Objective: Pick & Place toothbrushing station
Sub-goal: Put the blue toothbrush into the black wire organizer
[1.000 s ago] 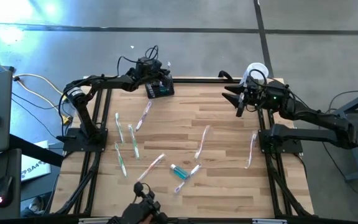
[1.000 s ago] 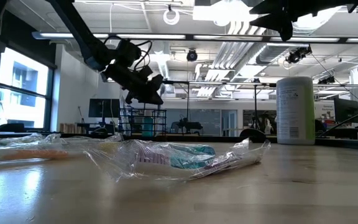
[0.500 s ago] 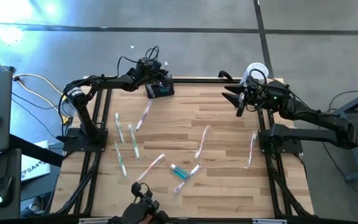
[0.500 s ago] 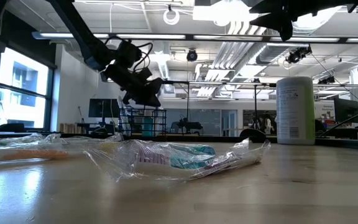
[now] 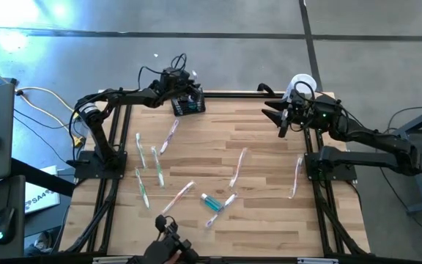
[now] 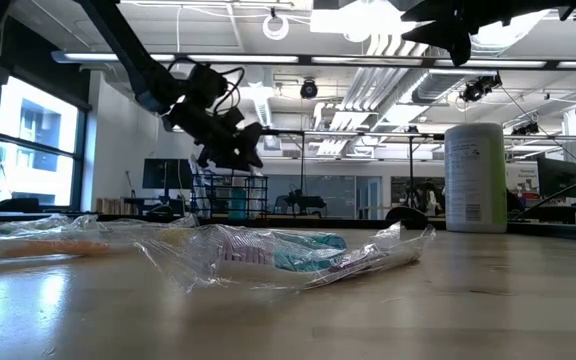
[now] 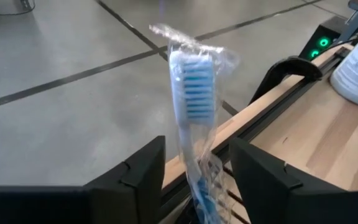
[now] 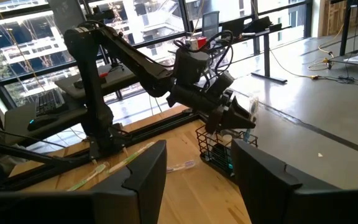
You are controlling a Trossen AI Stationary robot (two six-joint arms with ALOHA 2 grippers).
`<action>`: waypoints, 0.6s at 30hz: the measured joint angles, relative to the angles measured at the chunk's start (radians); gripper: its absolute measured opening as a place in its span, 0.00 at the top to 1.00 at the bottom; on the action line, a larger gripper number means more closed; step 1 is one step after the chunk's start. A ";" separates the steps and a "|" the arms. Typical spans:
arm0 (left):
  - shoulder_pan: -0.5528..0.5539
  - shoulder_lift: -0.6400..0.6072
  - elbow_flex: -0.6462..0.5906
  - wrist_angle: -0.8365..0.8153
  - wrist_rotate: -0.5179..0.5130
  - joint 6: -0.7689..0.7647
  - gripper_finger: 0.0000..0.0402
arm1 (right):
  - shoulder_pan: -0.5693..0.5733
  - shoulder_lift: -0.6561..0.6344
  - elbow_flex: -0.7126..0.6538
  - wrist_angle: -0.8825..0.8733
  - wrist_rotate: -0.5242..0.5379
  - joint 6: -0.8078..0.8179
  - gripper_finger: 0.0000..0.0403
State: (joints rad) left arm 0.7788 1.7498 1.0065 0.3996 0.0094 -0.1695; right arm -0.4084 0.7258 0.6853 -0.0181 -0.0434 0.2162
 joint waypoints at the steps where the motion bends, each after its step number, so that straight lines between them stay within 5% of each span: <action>1: 0.000 -0.004 0.000 0.000 0.001 0.001 0.54 | 0.000 0.000 0.000 0.000 0.000 0.000 0.57; 18: 0.000 -0.191 0.000 -0.027 0.124 0.008 0.52 | 0.000 0.000 0.000 0.000 0.014 -0.004 0.57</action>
State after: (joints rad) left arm 0.7786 1.5592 1.0065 0.3730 0.1333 -0.1619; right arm -0.4085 0.7258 0.6853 -0.0181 -0.0292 0.2125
